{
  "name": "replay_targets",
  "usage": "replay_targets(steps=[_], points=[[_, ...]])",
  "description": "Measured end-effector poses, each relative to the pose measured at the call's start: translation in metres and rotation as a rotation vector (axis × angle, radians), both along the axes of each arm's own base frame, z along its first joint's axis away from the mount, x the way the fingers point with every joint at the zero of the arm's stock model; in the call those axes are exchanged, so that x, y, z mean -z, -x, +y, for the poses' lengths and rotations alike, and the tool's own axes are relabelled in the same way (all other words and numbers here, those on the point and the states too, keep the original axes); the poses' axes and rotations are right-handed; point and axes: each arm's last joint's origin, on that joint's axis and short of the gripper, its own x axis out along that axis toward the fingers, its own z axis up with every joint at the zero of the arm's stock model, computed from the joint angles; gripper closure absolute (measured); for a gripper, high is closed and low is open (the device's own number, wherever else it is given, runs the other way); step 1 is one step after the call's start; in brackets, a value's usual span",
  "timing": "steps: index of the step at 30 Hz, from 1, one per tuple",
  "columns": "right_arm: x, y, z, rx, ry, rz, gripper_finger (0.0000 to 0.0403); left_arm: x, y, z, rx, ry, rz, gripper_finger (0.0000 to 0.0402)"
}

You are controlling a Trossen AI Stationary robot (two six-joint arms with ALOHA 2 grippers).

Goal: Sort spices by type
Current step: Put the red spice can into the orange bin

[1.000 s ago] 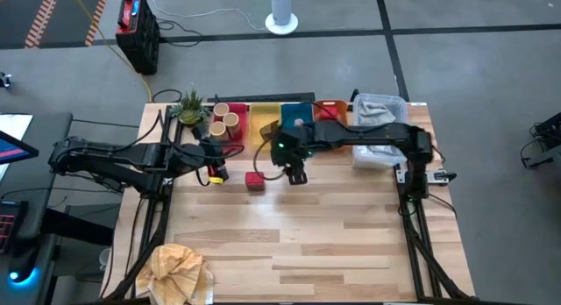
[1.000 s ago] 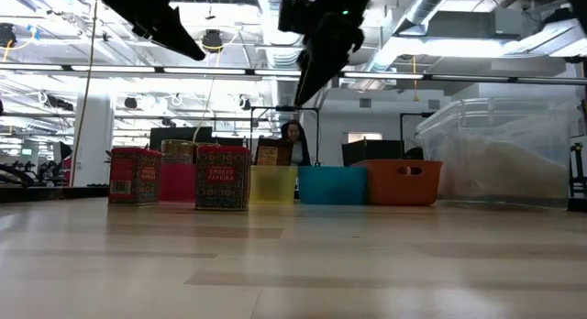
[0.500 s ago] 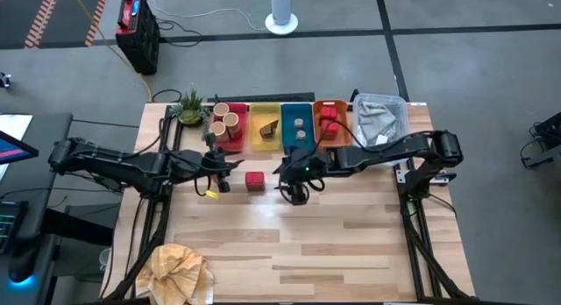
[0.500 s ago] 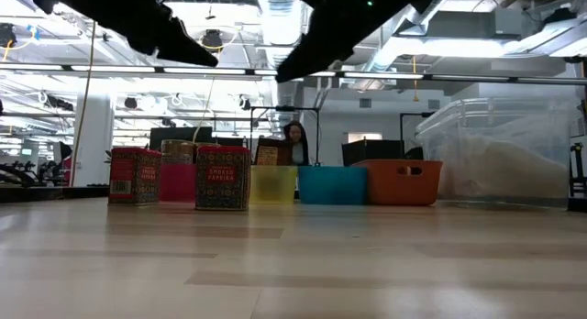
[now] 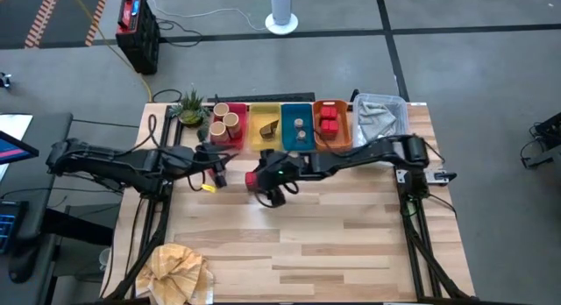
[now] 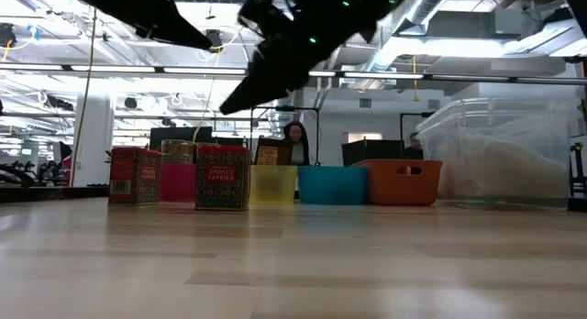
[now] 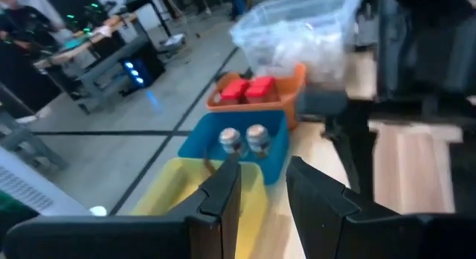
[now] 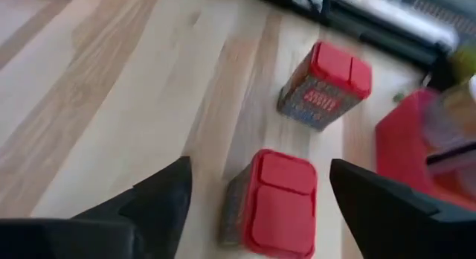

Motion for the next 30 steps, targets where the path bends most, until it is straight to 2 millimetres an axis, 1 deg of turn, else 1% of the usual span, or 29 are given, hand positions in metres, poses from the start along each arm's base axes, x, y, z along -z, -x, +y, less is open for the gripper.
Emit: replay_targets(steps=[3, 6, 8, 11, 16, 18, 21, 23, 30], points=[[-0.002, -0.013, -0.011, 0.063, -0.053, 0.073, 0.0032, -0.004, 0.01, 0.001, -0.005, 0.005, -0.011, 0.0301], [0.005, -0.023, -0.019, 0.106, -0.077, 0.183, 0.0025, -0.005, 0.017, 0.001, -0.004, 0.004, -0.007, 0.0301], [0.006, -0.028, -0.018, 0.126, -0.095, 0.242, 0.0025, -0.005, 0.019, 0.002, -0.005, 0.003, 0.0, 0.0301], [0.0, -0.038, -0.014, 0.131, -0.105, 0.271, 0.0029, -0.005, 0.022, 0.002, -0.004, 0.0, 0.007, 0.0301], [0.003, -0.051, -0.015, 0.138, -0.101, 0.335, 0.0033, -0.006, 0.022, 0.002, -0.005, 0.005, -0.002, 0.0301], [0.002, -0.056, -0.015, 0.141, -0.1, 0.324, 0.0034, -0.006, 0.022, 0.002, -0.005, 0.005, 0.001, 0.0301], [0.003, -0.061, -0.015, 0.14, -0.101, 0.323, 0.0034, -0.005, 0.022, 0.002, -0.007, 0.012, -0.002, 0.0301], [0.009, -0.063, -0.015, 0.135, -0.095, 0.34, 0.0034, -0.005, 0.022, 0.002, -0.008, 0.015, 0.002, 0.0301], [0.009, -0.062, -0.022, 0.147, -0.094, 0.344, 0.0034, -0.003, 0.023, 0.002, -0.012, 0.03, 0.009, 0.0301]])
